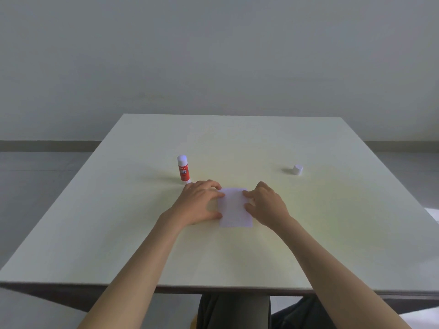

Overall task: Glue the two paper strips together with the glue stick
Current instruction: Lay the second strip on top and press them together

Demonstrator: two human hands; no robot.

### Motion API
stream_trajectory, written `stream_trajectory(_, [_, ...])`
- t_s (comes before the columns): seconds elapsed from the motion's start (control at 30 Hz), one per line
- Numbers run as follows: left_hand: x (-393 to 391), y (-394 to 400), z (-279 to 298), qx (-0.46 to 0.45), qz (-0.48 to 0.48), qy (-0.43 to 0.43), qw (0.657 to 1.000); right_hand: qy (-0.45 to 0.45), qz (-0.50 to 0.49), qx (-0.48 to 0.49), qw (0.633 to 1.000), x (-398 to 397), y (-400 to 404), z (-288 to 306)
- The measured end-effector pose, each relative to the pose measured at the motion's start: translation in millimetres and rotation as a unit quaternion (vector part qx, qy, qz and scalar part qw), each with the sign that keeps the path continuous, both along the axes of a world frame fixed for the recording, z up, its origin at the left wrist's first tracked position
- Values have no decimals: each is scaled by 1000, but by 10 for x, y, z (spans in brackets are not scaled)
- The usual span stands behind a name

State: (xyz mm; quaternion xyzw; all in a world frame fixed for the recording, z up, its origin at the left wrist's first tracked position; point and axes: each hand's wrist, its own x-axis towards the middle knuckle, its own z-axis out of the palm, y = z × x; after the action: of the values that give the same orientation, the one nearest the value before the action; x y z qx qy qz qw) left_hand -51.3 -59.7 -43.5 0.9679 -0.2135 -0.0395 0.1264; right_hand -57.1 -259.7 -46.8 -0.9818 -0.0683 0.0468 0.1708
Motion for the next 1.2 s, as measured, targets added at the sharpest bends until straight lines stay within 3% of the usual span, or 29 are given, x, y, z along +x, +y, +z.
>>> stream_trajectory(0.4, [-9,110,-72,-140,20,81,987,-13,4,37,999,-14,-24,-20])
stream_trajectory(0.87, [46,108,-131,-139,8,70,988,-23,0,37,999,-28,-22,-9])
stream_trajectory(1.2, [-5,115,-144,-151,3,8,989,-18,3,52,998,-16,-24,-11])
